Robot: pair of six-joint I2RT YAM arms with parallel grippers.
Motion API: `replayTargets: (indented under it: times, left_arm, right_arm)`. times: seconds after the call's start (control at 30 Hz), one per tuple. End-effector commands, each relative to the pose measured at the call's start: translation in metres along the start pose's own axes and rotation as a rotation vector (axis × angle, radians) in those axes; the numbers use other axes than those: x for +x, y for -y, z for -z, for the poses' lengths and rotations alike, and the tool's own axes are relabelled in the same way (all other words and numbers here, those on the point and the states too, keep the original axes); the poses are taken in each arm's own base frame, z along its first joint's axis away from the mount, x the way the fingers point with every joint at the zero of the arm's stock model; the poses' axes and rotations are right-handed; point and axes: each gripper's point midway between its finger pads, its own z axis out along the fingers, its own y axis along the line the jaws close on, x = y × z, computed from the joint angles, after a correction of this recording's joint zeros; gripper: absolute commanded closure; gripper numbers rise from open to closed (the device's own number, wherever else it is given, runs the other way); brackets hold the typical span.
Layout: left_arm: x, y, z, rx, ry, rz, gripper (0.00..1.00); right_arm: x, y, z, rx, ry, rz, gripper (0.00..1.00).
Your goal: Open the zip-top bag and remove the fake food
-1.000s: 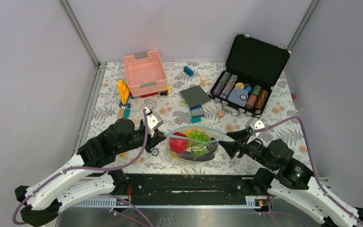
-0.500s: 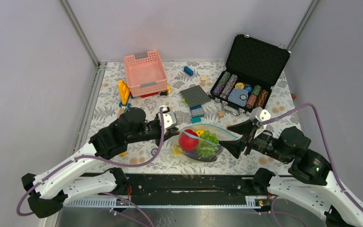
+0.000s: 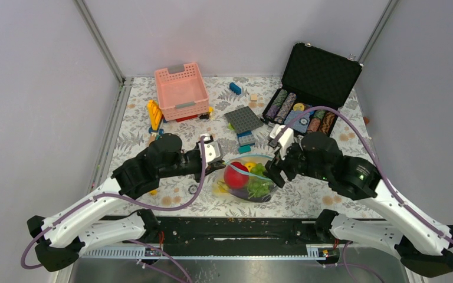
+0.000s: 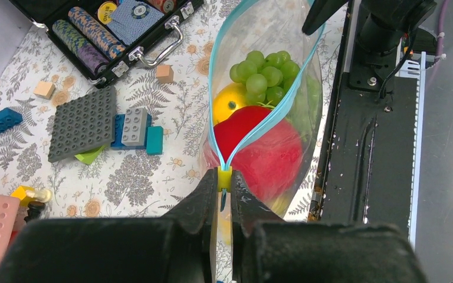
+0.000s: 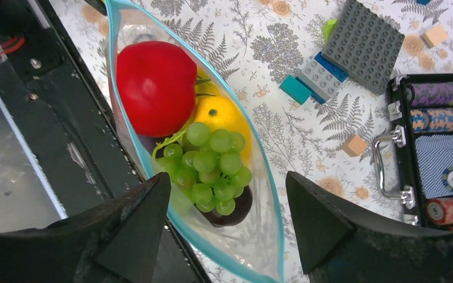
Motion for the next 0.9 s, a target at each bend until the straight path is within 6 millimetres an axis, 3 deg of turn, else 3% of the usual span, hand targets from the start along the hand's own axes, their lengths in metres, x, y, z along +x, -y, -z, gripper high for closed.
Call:
replayTargets:
  times: [0.0, 0.3, 0.37, 0.63, 0.77, 0.87]
  left_arm:
    - [-0.041, 0.000, 0.007, 0.012, 0.141, -0.080, 1.00]
    - [-0.035, 0.004, 0.009, 0.030, 0.145, -0.116, 1.00]
    - [-0.033, 0.005, 0.010, 0.033, 0.145, -0.123, 1.00]
    - [-0.025, 0.000, 0.013, -0.018, 0.150, -0.106, 1.00]
    - [-0.028, -0.021, 0.012, -0.147, 0.187, -0.021, 0.98]
    - [-0.034, -0.044, 0.011, -0.279, 0.221, 0.059, 0.82]
  right_arm:
    - [-0.007, 0.009, -0.003, 0.005, -0.003, 0.167, 0.21]
    - [-0.002, 0.018, -0.035, 0.006, -0.074, 0.296, 0.23]
    - [-0.004, 0.019, -0.041, 0.007, -0.057, 0.304, 0.33]
    - [-0.012, 0.007, -0.036, -0.045, -0.007, 0.280, 0.99]
    - [-0.017, 0.013, -0.024, 0.028, 0.030, 0.143, 1.00]
    - [-0.023, 0.015, -0.016, 0.061, 0.058, 0.046, 1.00]
